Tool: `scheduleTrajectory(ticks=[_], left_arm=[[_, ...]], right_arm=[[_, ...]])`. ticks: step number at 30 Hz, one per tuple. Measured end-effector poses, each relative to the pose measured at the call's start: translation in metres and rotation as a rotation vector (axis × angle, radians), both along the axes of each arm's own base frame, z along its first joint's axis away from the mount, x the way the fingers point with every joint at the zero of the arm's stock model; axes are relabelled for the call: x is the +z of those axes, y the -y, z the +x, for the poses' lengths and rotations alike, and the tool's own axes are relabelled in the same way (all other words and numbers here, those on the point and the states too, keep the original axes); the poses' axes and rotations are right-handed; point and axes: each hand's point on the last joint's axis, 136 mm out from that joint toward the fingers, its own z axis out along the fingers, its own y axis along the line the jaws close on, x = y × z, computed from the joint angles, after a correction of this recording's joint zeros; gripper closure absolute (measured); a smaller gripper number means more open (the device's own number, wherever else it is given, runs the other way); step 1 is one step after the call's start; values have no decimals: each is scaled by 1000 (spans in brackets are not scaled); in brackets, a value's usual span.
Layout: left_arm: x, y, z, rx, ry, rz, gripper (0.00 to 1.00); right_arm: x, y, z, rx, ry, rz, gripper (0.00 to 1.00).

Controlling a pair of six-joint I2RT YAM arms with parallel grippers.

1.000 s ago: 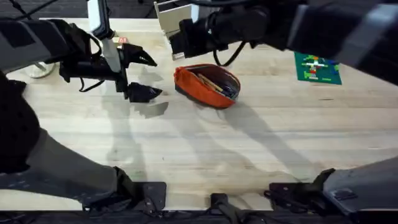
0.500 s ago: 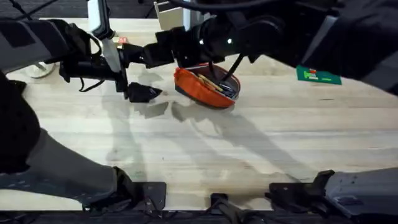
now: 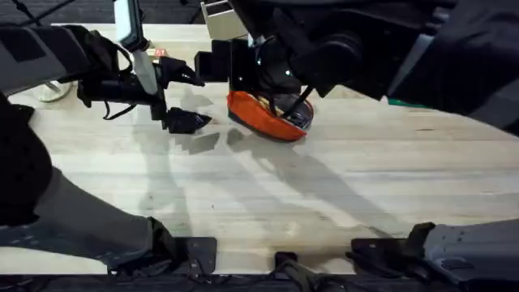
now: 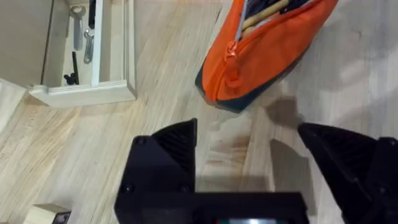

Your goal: Unzip the bag, pick up the pens from the table one at a time and place them inside, then zip the bag closed.

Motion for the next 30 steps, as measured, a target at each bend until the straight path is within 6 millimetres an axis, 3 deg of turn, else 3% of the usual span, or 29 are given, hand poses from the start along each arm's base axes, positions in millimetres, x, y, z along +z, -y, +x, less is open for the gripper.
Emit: scheduleTrajectory(ticks=[17, 30], left_arm=[[0, 0, 0, 0, 0, 0, 7], [0, 0, 0, 0, 0, 0, 8]], right_arm=[[5, 5, -1, -45, -6, 23, 4], [-4, 19, -5, -137, -55, 11, 4]])
